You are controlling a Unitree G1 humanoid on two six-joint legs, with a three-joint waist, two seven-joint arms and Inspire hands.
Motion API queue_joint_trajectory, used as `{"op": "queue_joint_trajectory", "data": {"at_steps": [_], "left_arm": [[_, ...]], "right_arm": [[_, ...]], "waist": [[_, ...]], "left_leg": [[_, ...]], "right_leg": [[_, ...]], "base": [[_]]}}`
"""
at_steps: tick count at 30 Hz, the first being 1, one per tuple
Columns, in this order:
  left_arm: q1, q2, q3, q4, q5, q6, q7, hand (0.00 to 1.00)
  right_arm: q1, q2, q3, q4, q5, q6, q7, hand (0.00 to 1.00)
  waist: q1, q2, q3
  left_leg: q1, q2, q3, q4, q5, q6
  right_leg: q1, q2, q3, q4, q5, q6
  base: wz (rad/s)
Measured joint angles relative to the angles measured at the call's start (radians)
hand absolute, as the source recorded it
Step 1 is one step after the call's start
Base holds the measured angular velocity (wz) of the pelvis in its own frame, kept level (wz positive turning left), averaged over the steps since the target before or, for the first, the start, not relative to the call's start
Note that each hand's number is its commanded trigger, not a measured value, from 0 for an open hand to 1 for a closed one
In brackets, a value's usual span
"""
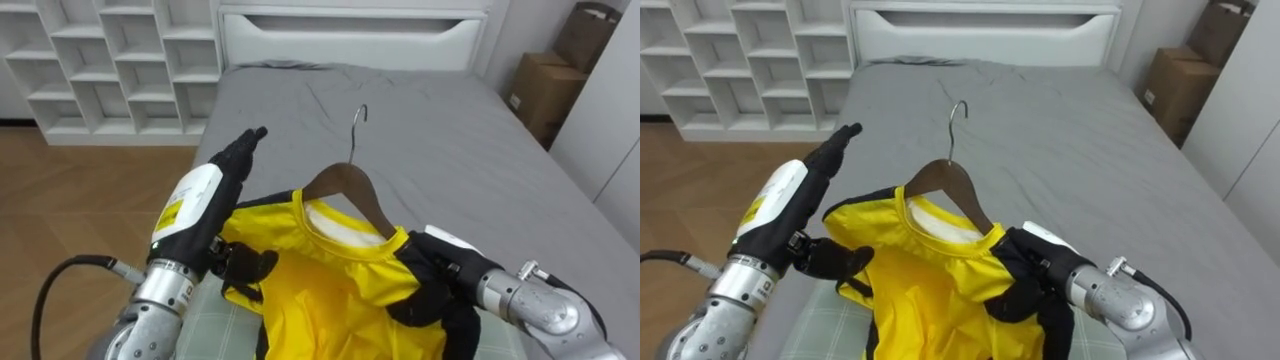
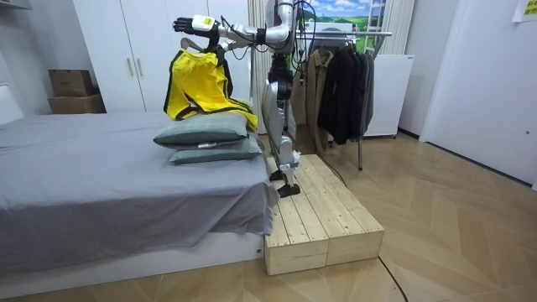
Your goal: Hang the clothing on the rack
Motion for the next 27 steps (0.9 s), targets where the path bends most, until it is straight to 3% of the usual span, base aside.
{"op": "queue_joint_trajectory", "data": {"at_steps": [4, 17, 27], "left_arm": [[0.000, 0.000, 0.013, 0.000, -0.034, -0.002, 0.006, 0.00], [0.000, 0.000, 0.050, 0.000, -0.037, -0.003, 0.009, 0.00], [0.004, -0.001, 0.080, 0.000, -0.038, -0.003, 0.026, 0.00]], "right_arm": [[0.000, -0.001, -0.001, 0.000, 0.003, 0.000, -0.015, 1.00], [0.037, -0.002, -0.013, 0.000, -0.001, 0.000, -0.023, 1.00], [0.060, -0.002, -0.086, 0.000, -0.011, 0.011, -0.033, 1.00]], "waist": [[0.000, 0.005, -0.0034], [0.014, 0.005, -0.0035], [0.020, 0.005, -0.0037]], "left_leg": [[0.002, 0.000, 0.000, -0.001, 0.000, 0.000], [0.000, -0.001, 0.000, -0.003, 0.000, 0.000], [-0.001, -0.002, 0.000, -0.002, 0.000, 0.000]], "right_leg": [[0.002, -0.001, 0.000, 0.000, 0.000, 0.000], [-0.001, -0.001, -0.001, -0.003, 0.000, 0.000], [-0.002, 0.000, -0.001, -0.005, 0.000, 0.000]], "base": [[0.00], [0.00], [0.00]]}}
